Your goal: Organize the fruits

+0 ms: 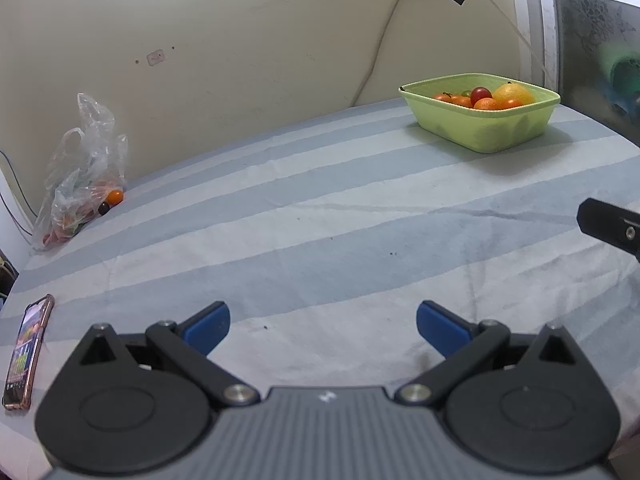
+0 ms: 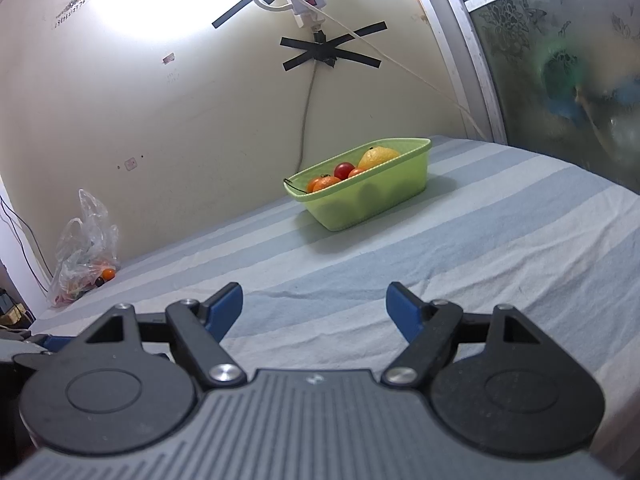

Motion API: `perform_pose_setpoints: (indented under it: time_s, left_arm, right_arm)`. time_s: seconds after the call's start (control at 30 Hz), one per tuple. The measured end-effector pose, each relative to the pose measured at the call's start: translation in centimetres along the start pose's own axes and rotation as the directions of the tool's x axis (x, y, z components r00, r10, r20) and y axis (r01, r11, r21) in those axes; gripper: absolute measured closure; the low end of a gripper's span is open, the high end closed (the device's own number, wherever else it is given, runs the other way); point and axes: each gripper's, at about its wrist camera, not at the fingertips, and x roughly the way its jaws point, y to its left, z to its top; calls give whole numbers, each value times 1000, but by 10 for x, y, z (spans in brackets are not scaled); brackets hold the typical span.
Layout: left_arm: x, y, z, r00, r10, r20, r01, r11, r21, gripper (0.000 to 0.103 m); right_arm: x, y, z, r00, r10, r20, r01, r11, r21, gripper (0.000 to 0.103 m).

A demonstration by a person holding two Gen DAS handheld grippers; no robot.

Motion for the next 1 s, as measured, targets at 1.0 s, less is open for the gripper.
perform_pose_setpoints:
  time_s: [1.0]
  left_arm:
    - [0, -5, 0, 998, 63, 12, -63, 998, 23, 0]
  right_arm:
    - [-2, 1, 1, 1000, 1, 11, -1, 1000, -5, 22]
